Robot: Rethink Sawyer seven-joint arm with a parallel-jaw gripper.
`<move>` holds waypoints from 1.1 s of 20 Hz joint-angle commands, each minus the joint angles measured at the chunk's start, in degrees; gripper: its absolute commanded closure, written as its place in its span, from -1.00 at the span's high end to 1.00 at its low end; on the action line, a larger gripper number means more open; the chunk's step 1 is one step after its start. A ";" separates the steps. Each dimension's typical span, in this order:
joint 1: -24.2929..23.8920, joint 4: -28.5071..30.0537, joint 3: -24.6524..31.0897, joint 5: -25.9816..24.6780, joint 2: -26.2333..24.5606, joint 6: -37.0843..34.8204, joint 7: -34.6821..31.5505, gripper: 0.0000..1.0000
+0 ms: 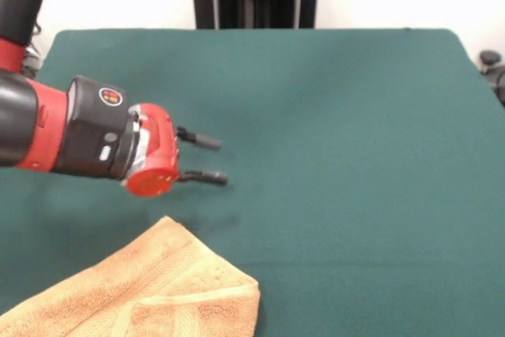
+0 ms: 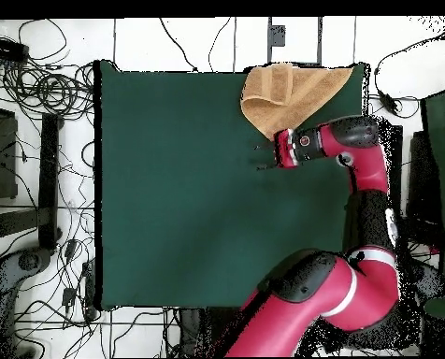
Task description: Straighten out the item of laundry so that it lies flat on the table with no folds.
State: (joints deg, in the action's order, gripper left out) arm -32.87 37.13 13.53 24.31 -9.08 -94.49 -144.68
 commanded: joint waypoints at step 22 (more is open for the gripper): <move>6.76 -22.31 -2.10 -18.83 -9.81 9.89 -4.15 1.00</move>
State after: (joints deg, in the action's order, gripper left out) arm -30.24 18.63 13.16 13.35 -18.51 -103.83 -144.66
